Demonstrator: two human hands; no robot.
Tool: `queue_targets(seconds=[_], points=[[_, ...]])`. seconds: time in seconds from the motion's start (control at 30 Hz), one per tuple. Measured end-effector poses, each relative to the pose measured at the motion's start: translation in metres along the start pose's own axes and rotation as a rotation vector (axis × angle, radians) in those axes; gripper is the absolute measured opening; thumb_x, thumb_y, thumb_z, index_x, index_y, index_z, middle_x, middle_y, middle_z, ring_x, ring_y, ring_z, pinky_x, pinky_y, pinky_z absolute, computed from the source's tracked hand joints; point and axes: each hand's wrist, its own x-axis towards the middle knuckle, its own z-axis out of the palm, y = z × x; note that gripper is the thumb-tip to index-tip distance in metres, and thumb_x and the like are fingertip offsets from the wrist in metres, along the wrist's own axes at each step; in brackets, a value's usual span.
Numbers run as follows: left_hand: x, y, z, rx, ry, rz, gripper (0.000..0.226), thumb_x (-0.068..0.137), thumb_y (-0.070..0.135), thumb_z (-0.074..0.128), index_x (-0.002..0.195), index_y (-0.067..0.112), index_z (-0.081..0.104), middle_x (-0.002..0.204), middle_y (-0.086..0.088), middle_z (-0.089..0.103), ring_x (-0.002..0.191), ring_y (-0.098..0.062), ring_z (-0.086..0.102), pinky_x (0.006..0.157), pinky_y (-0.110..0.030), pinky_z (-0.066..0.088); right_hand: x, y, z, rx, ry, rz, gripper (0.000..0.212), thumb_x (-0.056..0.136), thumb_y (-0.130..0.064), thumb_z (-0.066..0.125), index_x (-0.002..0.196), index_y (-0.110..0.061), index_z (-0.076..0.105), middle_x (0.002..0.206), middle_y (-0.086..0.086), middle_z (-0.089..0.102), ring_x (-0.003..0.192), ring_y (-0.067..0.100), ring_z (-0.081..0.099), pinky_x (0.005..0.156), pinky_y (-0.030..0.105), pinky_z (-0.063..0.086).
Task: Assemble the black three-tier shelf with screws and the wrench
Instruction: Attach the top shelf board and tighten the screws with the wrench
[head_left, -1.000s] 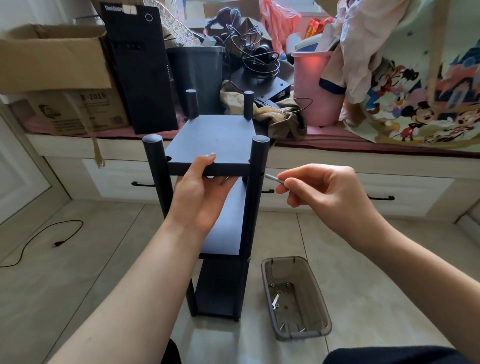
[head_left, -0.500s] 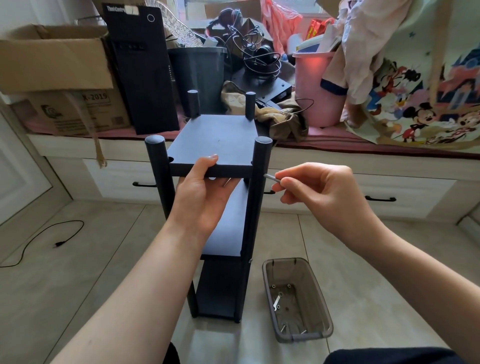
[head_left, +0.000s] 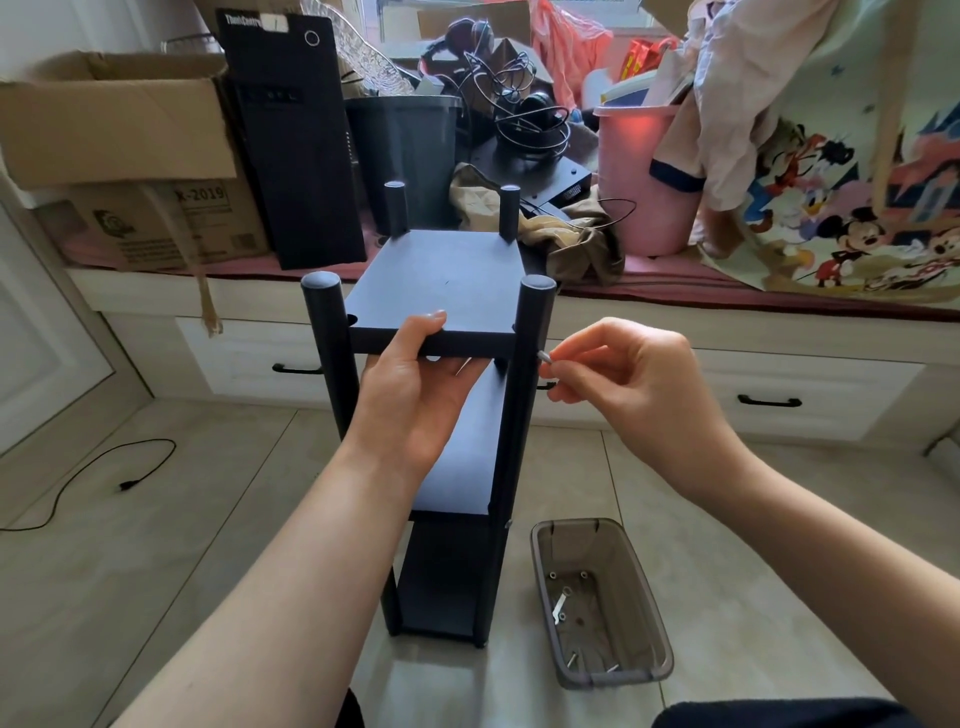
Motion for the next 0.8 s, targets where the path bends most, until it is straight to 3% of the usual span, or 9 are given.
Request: queue_targets(seconds=[0.2,0.3,0.6,0.8], points=[[0.0012,0.0002,-0.0010,-0.007,-0.010,0.001,0.022,0.098,0.005,0.054,0.118,0.011,0.047,0.105,-0.009,0.068,0.112,-0.029,0.068,0.106,-0.052,0.048,0.0020,0.0015,0.0035,-0.015,0.012,0.011,0.008,0.086,-0.009,0.074,0.088,-0.013,0.068,0.077,-0.002,0.076,0.069,0.012,0.073,0.069,0.021,0.057],[0.0006,-0.0001,-0.0010,-0.007,-0.014,0.001,0.013,0.097,0.005,0.056,0.107,0.012,0.052,0.095,-0.006,0.070,0.104,-0.027,0.070,0.105,-0.051,0.050,0.0028,0.0024,0.0016,-0.076,0.039,-0.004,0.009,0.084,-0.017,0.076,0.086,-0.013,0.069,0.074,-0.004,0.075,0.066,0.010,0.072,0.065,0.018,0.055],[-0.0004,-0.0001,0.0004,0.002,-0.002,0.012,0.011,0.096,0.005,0.056,0.106,0.012,0.054,0.099,-0.007,0.070,0.106,-0.028,0.070,0.104,-0.050,0.050,0.0010,-0.0007,0.0041,-0.279,0.096,-0.067,0.009,0.085,-0.018,0.077,0.084,-0.019,0.068,0.071,-0.009,0.071,0.067,0.001,0.069,0.068,0.014,0.054],[0.0001,-0.0013,0.0004,0.020,0.001,0.012,0.007,0.097,0.006,0.055,0.096,0.013,0.056,0.088,-0.004,0.070,0.101,-0.026,0.070,0.105,-0.051,0.050,-0.0016,-0.0046,0.0062,-0.382,0.106,-0.081,0.006,0.086,-0.020,0.076,0.088,-0.019,0.070,0.075,-0.011,0.070,0.071,0.002,0.068,0.075,0.024,0.055]])
